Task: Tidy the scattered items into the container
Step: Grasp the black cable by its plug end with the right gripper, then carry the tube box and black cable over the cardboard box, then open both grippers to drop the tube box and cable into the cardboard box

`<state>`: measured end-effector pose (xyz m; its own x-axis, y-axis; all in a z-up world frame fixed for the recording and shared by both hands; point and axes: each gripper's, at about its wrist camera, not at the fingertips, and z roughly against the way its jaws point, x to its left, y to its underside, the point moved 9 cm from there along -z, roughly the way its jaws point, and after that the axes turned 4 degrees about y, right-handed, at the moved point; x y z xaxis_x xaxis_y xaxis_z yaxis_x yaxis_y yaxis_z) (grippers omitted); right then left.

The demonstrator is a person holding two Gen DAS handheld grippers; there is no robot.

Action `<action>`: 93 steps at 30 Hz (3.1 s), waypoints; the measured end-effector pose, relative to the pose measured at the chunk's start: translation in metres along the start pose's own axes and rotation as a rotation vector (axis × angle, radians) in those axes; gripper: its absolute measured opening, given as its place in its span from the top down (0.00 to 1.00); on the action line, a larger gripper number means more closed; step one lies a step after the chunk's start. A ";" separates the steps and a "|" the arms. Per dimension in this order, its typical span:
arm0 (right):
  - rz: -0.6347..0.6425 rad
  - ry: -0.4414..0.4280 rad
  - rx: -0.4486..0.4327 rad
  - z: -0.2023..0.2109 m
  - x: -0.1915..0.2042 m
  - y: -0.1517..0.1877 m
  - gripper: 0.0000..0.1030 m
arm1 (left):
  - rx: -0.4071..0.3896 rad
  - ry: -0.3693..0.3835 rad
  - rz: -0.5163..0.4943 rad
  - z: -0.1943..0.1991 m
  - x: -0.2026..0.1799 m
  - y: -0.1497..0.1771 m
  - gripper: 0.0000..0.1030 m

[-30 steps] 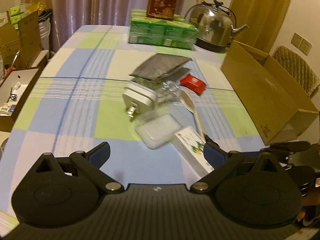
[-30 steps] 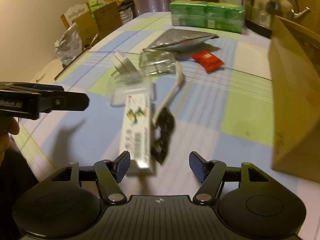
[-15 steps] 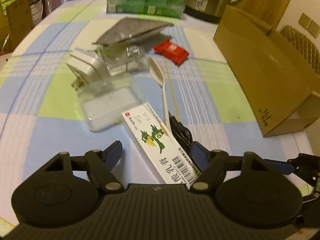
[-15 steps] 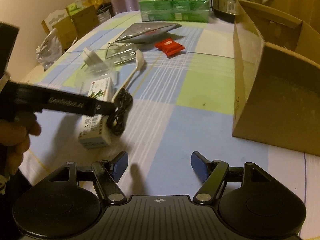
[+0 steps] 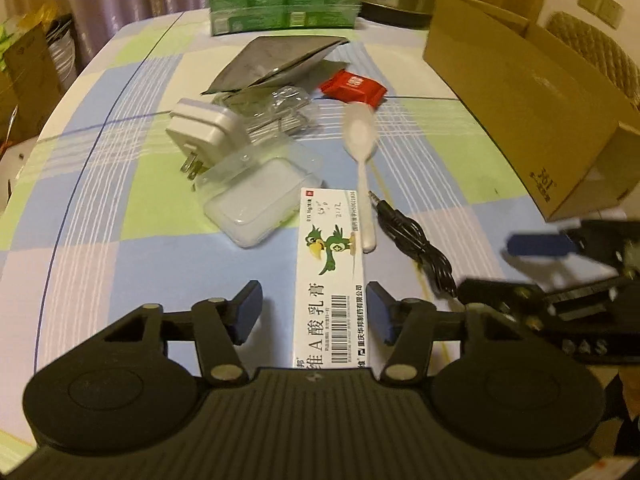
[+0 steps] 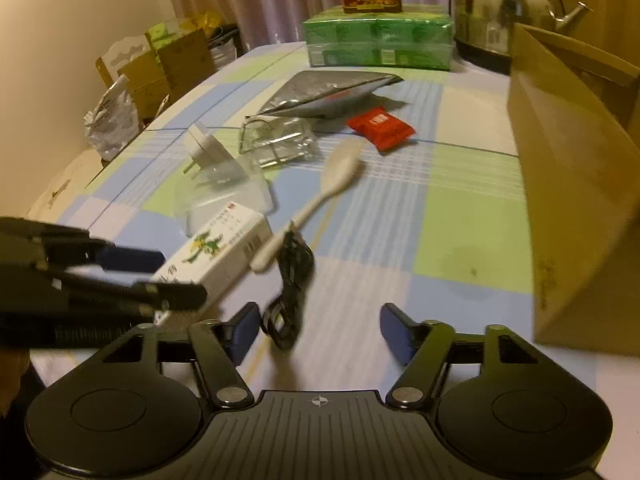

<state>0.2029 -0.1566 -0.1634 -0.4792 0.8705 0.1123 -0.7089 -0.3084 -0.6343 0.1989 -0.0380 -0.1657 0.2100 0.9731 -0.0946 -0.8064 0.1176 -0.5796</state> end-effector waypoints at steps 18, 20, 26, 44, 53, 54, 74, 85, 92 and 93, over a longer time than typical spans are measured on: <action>0.085 0.105 0.022 0.001 -0.019 0.011 0.91 | -0.007 0.018 -0.080 -0.011 -0.010 -0.005 0.61; 0.074 0.111 0.024 0.004 -0.024 0.015 0.91 | 0.001 0.005 -0.088 -0.014 -0.010 -0.004 0.62; 0.042 0.106 0.015 0.014 -0.027 0.021 0.91 | 0.012 -0.023 -0.100 -0.014 -0.012 0.002 0.68; 0.008 0.139 -0.110 0.091 -0.023 0.003 0.91 | -0.062 0.004 -0.128 0.052 -0.046 -0.003 0.68; -0.054 0.224 -0.228 0.153 -0.061 -0.014 0.91 | -0.142 0.072 -0.170 0.086 -0.100 -0.033 0.68; -0.064 0.236 -0.239 0.160 -0.067 -0.016 0.91 | -0.148 0.084 -0.178 0.088 -0.108 -0.037 0.68; -0.199 0.389 -0.314 0.189 -0.219 -0.069 0.91 | -0.225 0.257 -0.348 0.048 -0.261 -0.161 0.68; -0.249 0.368 -0.202 0.136 -0.262 -0.070 0.91 | -0.142 0.259 -0.336 -0.023 -0.271 -0.190 0.68; -0.257 0.372 -0.171 0.120 -0.273 -0.064 0.91 | -0.093 0.243 -0.360 -0.056 -0.271 -0.187 0.68; -0.257 0.372 -0.169 0.119 -0.273 -0.064 0.91 | -0.091 0.239 -0.368 -0.059 -0.271 -0.186 0.68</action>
<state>0.3179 -0.4200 -0.0624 -0.0600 0.9980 0.0199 -0.6714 -0.0256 -0.7407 0.3249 -0.3350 -0.0796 0.6038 0.7957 -0.0470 -0.6045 0.4187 -0.6777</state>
